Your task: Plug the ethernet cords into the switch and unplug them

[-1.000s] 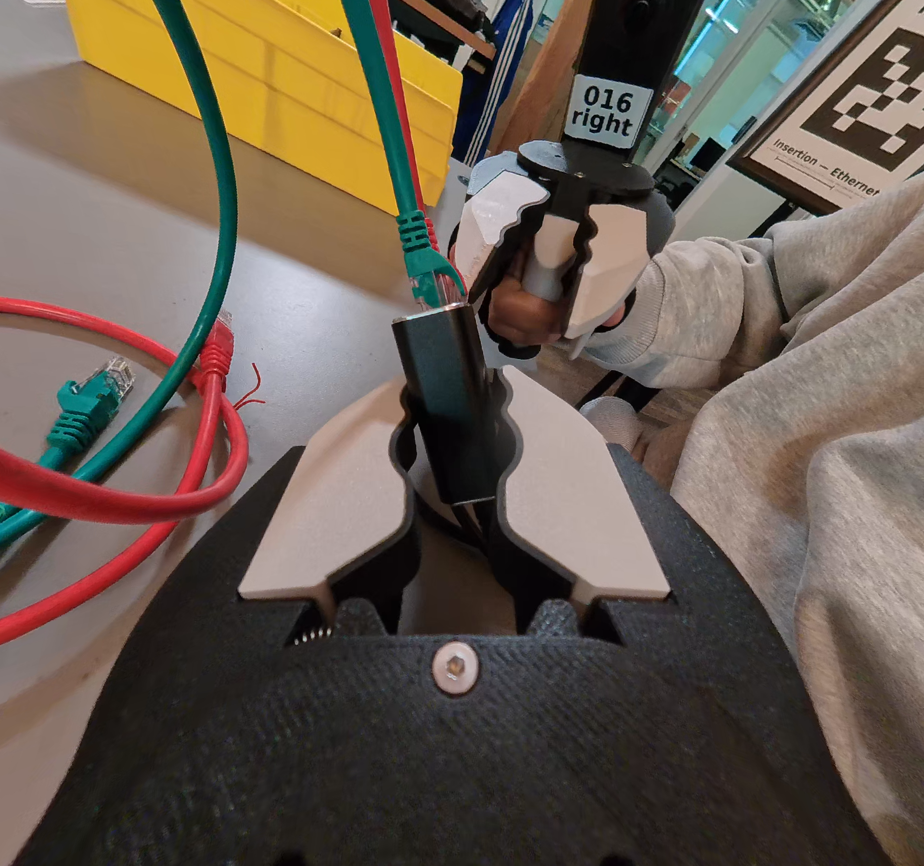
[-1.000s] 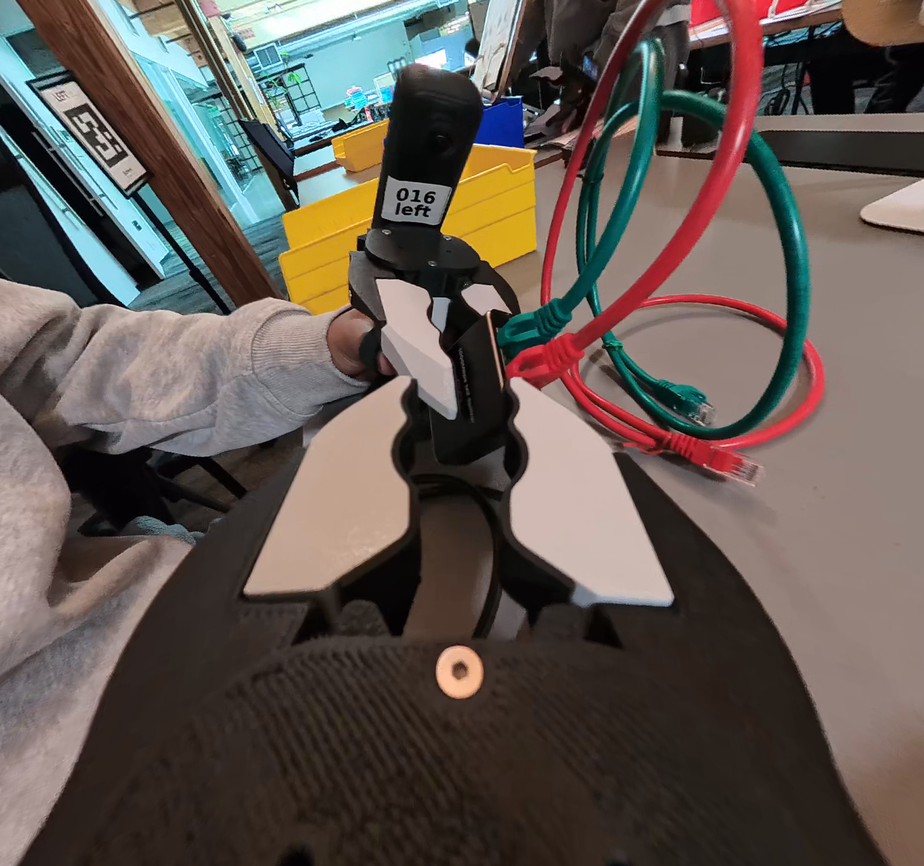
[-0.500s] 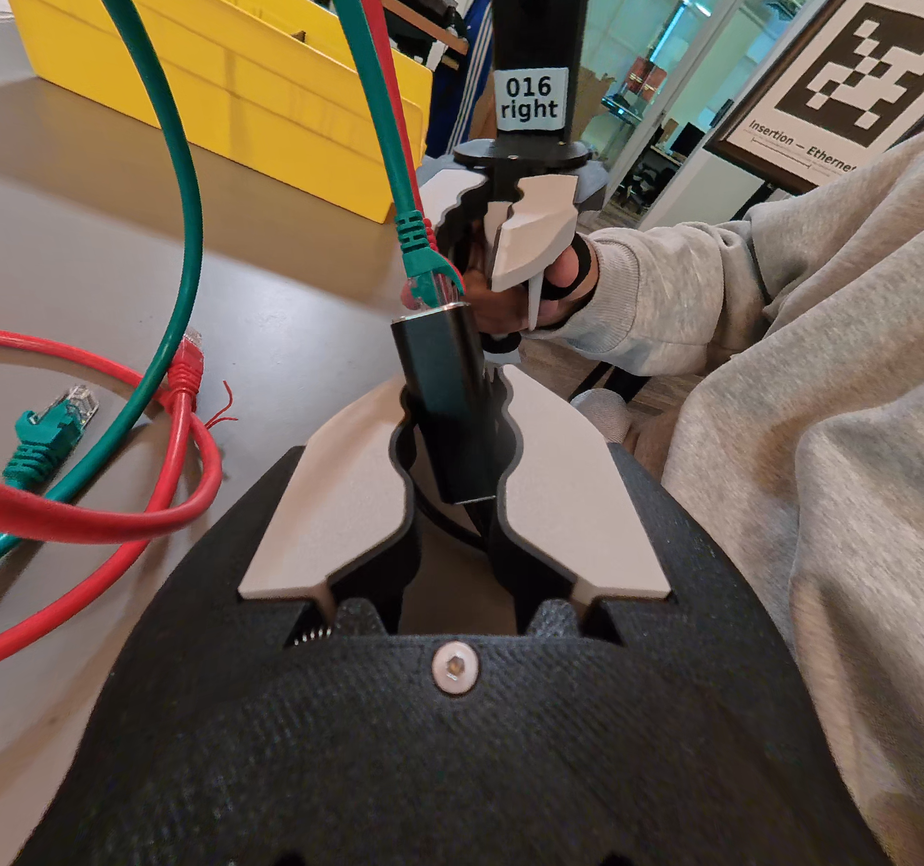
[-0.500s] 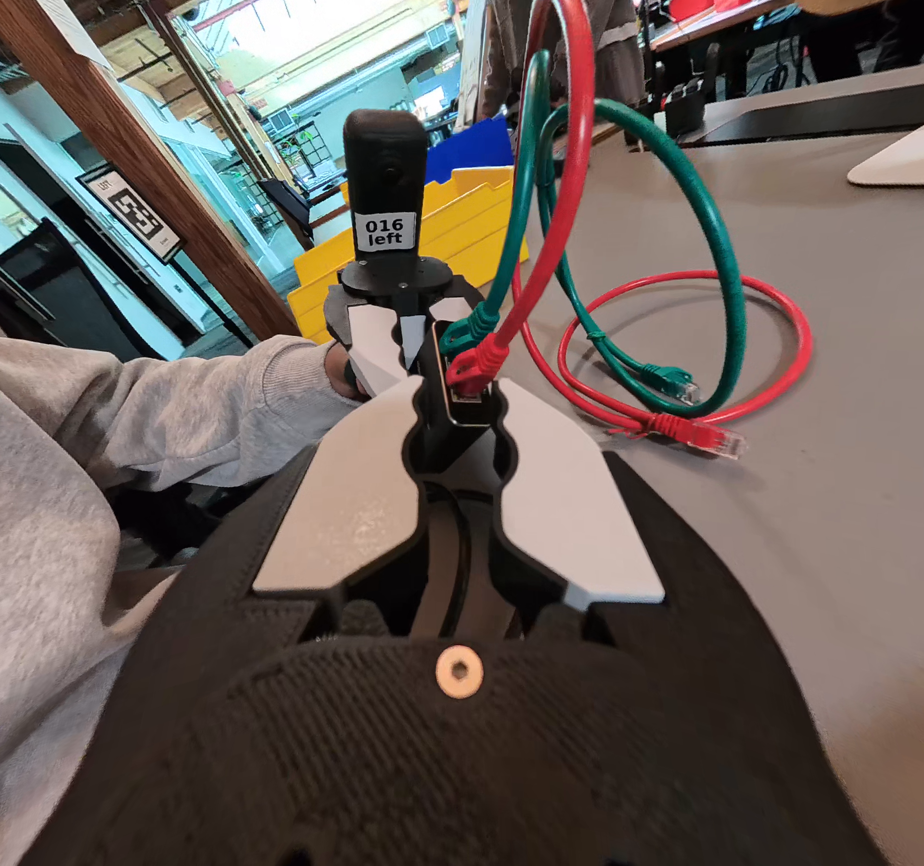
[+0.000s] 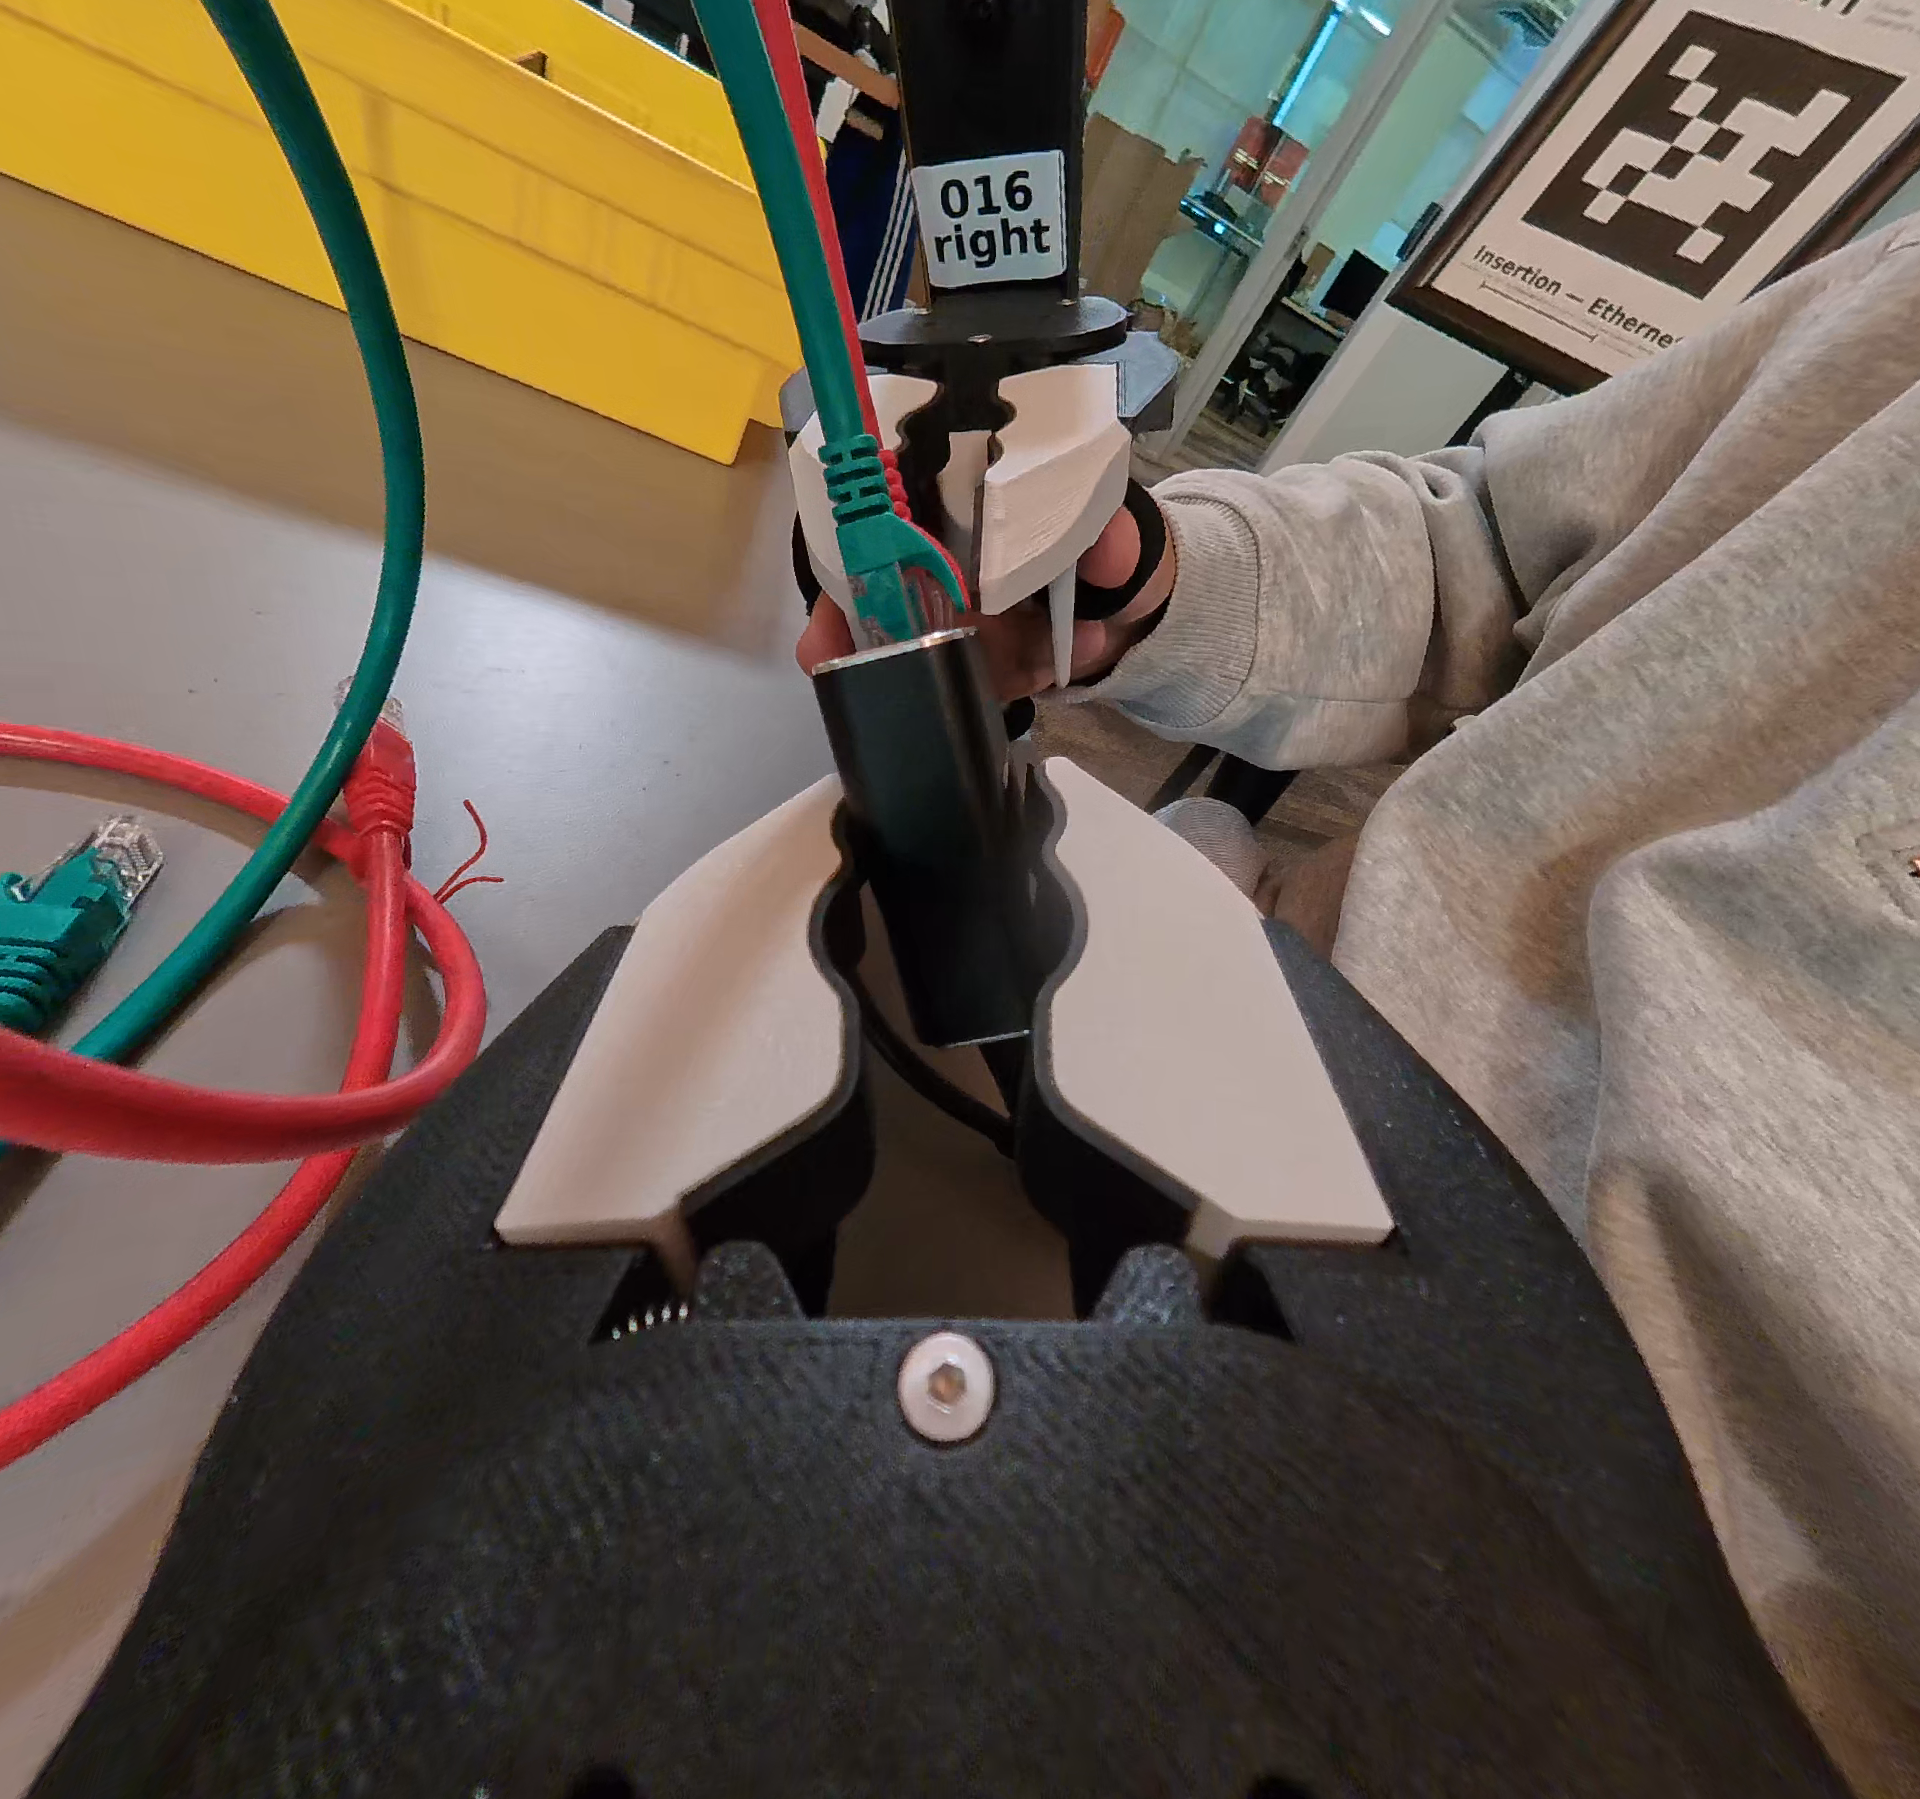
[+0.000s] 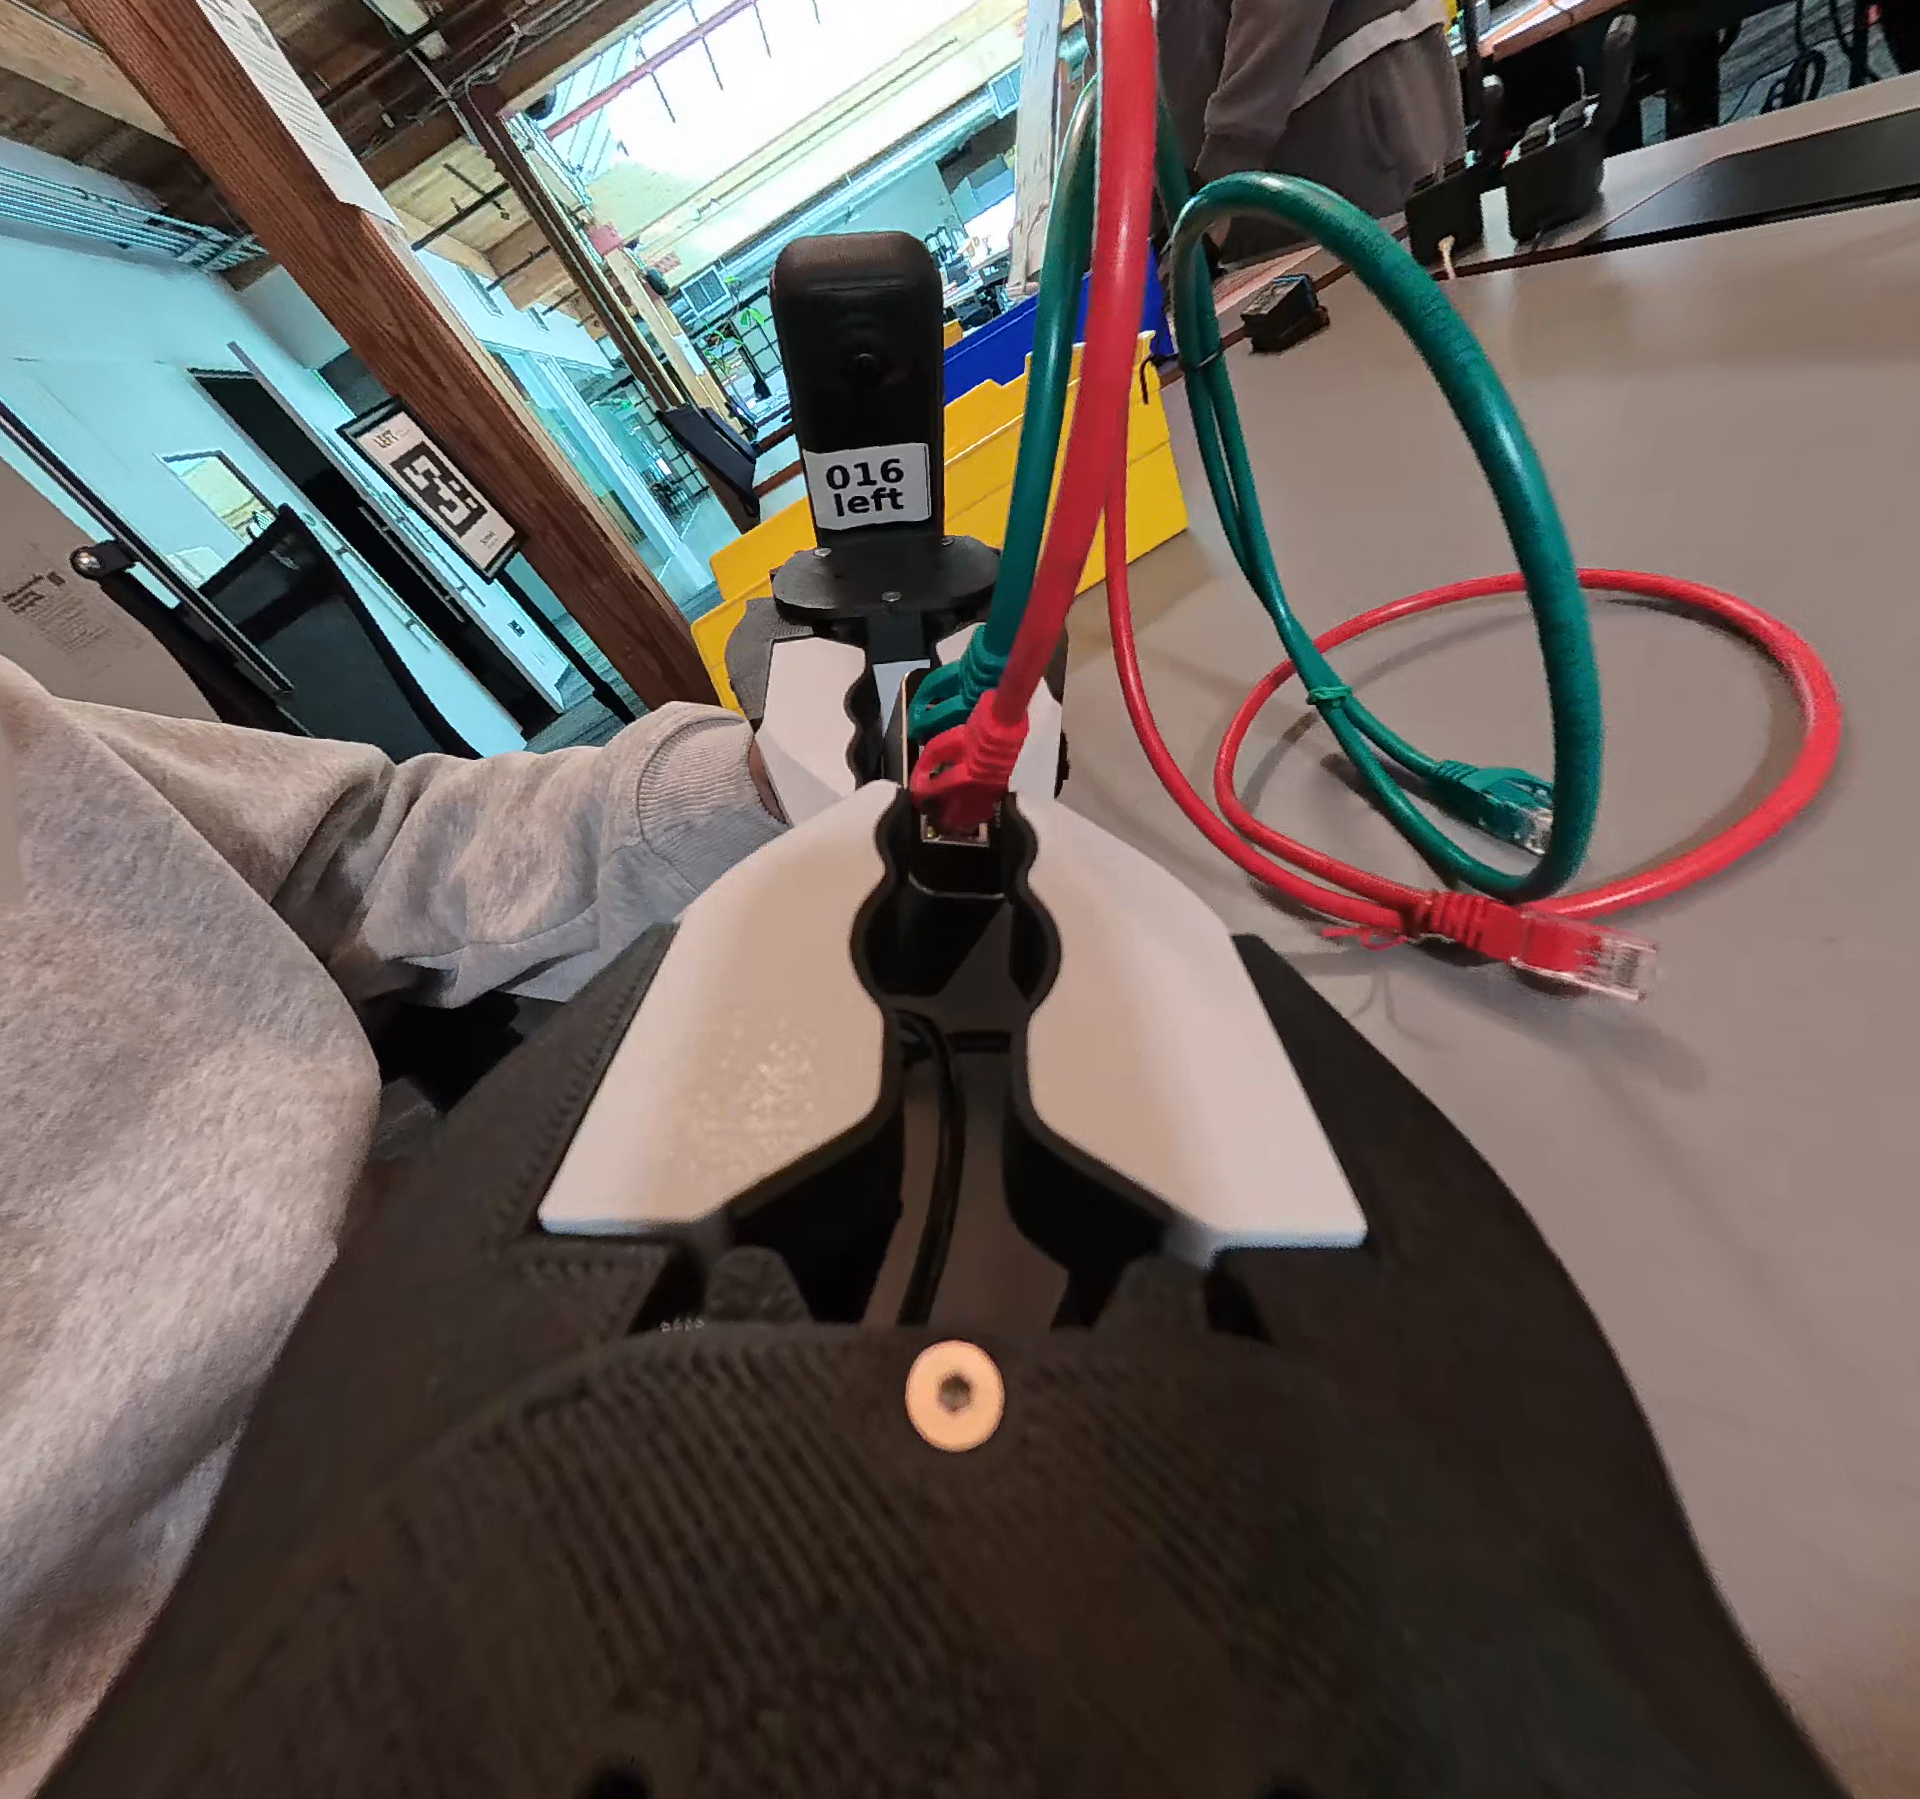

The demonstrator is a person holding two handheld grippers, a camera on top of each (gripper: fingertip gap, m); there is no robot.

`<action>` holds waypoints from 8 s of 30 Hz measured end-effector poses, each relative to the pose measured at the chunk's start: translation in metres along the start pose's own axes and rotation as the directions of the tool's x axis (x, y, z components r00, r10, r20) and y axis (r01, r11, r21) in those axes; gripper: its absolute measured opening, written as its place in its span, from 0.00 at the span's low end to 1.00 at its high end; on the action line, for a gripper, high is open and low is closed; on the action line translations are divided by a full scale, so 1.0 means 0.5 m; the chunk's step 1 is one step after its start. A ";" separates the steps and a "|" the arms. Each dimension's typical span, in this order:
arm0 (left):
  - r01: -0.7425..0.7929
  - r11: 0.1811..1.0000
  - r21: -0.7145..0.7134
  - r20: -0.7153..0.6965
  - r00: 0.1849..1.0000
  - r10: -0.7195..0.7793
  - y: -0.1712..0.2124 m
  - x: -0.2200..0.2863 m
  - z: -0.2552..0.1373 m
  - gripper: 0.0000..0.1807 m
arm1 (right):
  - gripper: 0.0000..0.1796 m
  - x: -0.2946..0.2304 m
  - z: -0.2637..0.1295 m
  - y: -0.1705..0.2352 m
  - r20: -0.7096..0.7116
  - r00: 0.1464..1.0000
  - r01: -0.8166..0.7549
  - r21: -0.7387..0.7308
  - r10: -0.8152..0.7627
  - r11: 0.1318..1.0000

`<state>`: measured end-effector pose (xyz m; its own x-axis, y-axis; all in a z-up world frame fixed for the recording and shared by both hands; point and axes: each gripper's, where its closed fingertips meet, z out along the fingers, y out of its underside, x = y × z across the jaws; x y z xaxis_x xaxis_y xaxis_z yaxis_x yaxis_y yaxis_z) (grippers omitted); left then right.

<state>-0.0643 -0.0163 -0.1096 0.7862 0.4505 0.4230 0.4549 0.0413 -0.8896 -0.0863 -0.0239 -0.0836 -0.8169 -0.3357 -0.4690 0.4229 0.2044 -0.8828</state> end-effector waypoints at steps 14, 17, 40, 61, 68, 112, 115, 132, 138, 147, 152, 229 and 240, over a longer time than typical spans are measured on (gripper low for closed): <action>0.009 1.000 -0.008 0.014 1.000 -0.009 0.002 -0.005 0.001 0.17 | 0.09 0.007 -0.001 0.004 -0.014 1.000 0.006 -0.006 -0.006 1.000; 0.013 1.000 -0.011 0.019 1.000 -0.013 0.003 -0.007 0.002 0.17 | 0.09 0.009 -0.002 0.005 -0.007 1.000 -0.010 -0.005 0.010 1.000; 0.026 1.000 -0.014 0.030 0.999 -0.026 0.005 -0.012 0.002 0.17 | 0.09 0.015 0.000 0.010 -0.005 1.000 -0.019 -0.017 0.019 1.000; 0.246 0.957 0.151 0.164 0.949 -0.270 -0.063 -0.183 -0.105 0.16 | 0.14 0.086 -0.027 -0.027 0.020 0.980 -0.197 0.085 0.196 0.977; 0.179 0.979 -0.103 0.296 0.944 -0.142 -0.040 -0.293 -0.076 0.18 | 0.15 0.091 -0.049 -0.050 0.064 0.972 -0.230 0.116 0.224 0.966; 0.177 0.932 -0.317 -0.099 0.971 -0.217 0.027 -0.133 0.002 0.15 | 0.13 0.142 0.001 0.034 -0.091 0.989 -0.137 -0.265 0.116 0.954; 0.180 0.931 -0.317 -0.098 0.970 -0.221 0.027 -0.134 0.002 0.15 | 0.13 0.143 0.003 0.037 -0.110 0.990 -0.115 -0.279 0.088 0.953; 0.189 0.936 -0.295 -0.081 0.972 -0.222 0.022 -0.140 0.000 0.14 | 0.09 0.145 0.007 0.027 -0.150 0.989 -0.041 -0.260 0.001 0.965; 0.237 0.951 -0.198 -0.126 0.956 -0.264 -0.008 -0.140 -0.004 0.16 | 0.08 0.140 0.008 -0.001 -0.110 0.989 -0.111 -0.142 0.096 0.984; 0.193 0.956 0.220 0.153 0.961 -0.229 -0.141 -0.211 -0.075 0.40 | 0.07 0.181 -0.068 -0.093 -0.036 0.961 -0.260 0.203 0.273 0.944; 0.021 0.890 0.456 0.241 0.959 -0.146 -0.240 -0.125 -0.092 0.49 | 0.07 0.196 -0.096 -0.109 -0.011 0.943 -0.312 0.312 0.332 0.897; 0.266 0.783 0.562 0.040 0.937 -0.348 -0.121 -0.111 -0.027 0.15 | 0.15 0.080 0.023 -0.027 -0.040 0.989 -0.140 0.100 0.145 0.985; 0.266 0.780 0.566 0.038 0.937 -0.347 -0.117 -0.108 -0.015 0.14 | 0.12 0.079 0.022 -0.028 -0.028 0.987 -0.151 0.106 0.155 0.983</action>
<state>-0.1304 -0.0498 -0.0793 0.5626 0.4418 0.6988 0.3273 0.6571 -0.6790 -0.1203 -0.0502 -0.0902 -0.7519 -0.2743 -0.5995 0.5808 0.1545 -0.7992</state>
